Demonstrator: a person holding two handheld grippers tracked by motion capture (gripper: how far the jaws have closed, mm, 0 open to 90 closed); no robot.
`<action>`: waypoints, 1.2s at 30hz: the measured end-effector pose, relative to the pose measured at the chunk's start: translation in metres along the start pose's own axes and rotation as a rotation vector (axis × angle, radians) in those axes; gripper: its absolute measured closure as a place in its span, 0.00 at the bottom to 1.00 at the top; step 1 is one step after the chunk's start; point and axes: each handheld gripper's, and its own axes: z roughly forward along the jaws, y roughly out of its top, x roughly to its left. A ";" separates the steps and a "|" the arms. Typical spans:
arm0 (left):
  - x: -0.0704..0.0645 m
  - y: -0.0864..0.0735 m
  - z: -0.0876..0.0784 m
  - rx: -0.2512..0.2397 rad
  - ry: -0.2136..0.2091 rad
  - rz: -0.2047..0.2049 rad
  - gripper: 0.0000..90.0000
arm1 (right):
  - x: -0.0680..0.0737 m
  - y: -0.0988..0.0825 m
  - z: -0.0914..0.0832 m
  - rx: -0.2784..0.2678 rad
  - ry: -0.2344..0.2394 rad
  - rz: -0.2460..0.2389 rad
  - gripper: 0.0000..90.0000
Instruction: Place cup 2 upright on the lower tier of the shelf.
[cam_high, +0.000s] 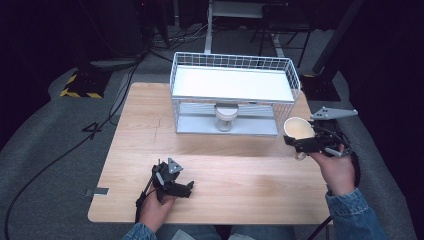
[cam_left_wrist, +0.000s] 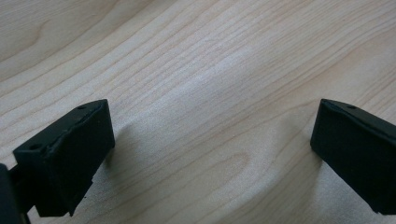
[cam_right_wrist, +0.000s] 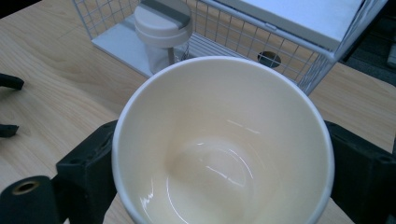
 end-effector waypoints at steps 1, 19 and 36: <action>0.000 0.000 0.000 0.000 0.000 0.000 0.00 | 0.000 0.004 0.000 0.002 0.002 -0.004 0.11; 0.000 0.000 0.000 0.000 0.002 0.002 0.00 | -0.002 0.055 0.000 -0.017 0.035 -0.015 0.11; 0.000 -0.001 0.000 0.001 0.001 -0.004 0.00 | -0.001 0.112 0.013 -0.033 0.039 -0.050 0.11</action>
